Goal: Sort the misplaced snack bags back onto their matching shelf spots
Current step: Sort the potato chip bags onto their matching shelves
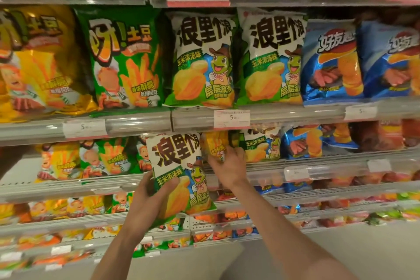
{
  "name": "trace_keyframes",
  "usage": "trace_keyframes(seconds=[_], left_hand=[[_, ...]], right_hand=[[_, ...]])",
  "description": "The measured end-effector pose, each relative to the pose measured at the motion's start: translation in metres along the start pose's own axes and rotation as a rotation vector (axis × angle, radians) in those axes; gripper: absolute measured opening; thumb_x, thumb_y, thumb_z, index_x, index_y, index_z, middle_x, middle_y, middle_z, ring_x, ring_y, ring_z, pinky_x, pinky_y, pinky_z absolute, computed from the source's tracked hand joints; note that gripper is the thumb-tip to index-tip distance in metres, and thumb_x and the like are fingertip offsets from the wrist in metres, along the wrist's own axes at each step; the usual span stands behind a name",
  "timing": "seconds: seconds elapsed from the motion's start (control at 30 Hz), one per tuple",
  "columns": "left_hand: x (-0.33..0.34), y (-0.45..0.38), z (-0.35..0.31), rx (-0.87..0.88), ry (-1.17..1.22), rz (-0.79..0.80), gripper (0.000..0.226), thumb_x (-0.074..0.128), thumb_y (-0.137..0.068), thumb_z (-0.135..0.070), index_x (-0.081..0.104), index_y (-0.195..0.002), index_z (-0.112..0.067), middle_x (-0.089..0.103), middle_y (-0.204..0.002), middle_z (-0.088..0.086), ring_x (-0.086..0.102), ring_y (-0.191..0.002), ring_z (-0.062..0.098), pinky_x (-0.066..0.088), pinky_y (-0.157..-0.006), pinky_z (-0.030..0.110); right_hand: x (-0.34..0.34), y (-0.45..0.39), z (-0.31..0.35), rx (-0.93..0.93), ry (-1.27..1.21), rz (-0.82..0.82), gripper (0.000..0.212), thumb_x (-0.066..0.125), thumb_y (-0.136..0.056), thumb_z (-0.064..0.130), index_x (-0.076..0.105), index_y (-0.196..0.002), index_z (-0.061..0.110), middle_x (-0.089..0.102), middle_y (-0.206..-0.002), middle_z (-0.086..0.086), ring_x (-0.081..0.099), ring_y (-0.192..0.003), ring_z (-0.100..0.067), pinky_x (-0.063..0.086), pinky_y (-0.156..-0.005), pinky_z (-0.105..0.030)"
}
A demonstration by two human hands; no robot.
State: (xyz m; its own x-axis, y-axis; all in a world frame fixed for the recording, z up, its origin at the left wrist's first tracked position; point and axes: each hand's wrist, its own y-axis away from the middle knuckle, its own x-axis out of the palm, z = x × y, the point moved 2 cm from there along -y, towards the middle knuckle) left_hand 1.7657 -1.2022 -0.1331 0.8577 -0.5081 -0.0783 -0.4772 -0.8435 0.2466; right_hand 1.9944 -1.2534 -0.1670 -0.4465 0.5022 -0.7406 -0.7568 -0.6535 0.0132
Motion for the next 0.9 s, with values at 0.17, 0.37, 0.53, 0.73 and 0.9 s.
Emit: trace_keyframes(seconds=[0.17,0.37,0.53,0.73,0.9], left_hand=[[-0.002,0.000,-0.006,-0.016,-0.002,0.000,0.074,0.085,-0.068,-0.057,0.049,-0.130,-0.037,0.066,-0.118,-0.008,0.071,-0.102,0.025,0.060,-0.086,0.050],[0.000,0.001,-0.010,-0.036,-0.008,-0.011,0.087,0.087,-0.054,-0.067,0.048,-0.126,-0.040,0.065,-0.116,-0.010,0.070,-0.103,0.028,0.058,-0.090,0.055],[-0.002,0.002,-0.008,-0.015,0.012,-0.008,0.100,0.083,-0.047,-0.069,0.050,-0.135,-0.036,0.066,-0.122,-0.003,0.071,-0.103,0.030,0.060,-0.086,0.056],[0.000,0.005,-0.009,0.022,0.052,0.013,0.040,0.082,-0.074,-0.050,0.054,-0.102,-0.048,0.064,-0.109,-0.012,0.069,-0.095,0.025,0.059,-0.087,0.053],[0.001,0.014,-0.015,0.055,0.059,-0.012,0.038,0.069,-0.090,-0.030,0.044,-0.118,-0.034,0.054,-0.097,-0.018,0.059,-0.082,0.009,0.048,-0.064,0.028]], right_hand=[[0.004,-0.005,0.000,0.069,-0.084,-0.027,0.075,0.070,-0.074,0.065,0.055,-0.127,0.014,0.059,-0.129,-0.004,0.054,-0.122,-0.027,0.048,-0.101,-0.045],[-0.002,-0.012,-0.005,0.053,-0.117,0.021,0.069,0.071,-0.074,0.065,0.061,-0.121,0.015,0.059,-0.120,-0.002,0.047,-0.118,-0.022,0.042,-0.103,-0.041],[-0.006,-0.010,-0.006,0.086,-0.410,0.117,0.063,0.079,-0.081,0.041,0.048,-0.130,0.015,0.066,-0.110,0.004,0.064,-0.109,-0.020,0.054,-0.097,-0.041],[-0.036,-0.010,-0.001,0.057,-0.544,0.167,0.039,0.074,-0.091,0.028,0.048,-0.119,0.017,0.052,-0.093,0.022,0.054,-0.088,0.001,0.040,-0.091,-0.023],[-0.049,-0.008,-0.010,0.027,-0.514,0.226,0.045,0.075,-0.089,0.035,0.058,-0.126,0.015,0.058,-0.112,0.009,0.051,-0.112,-0.007,0.037,-0.094,-0.021]])
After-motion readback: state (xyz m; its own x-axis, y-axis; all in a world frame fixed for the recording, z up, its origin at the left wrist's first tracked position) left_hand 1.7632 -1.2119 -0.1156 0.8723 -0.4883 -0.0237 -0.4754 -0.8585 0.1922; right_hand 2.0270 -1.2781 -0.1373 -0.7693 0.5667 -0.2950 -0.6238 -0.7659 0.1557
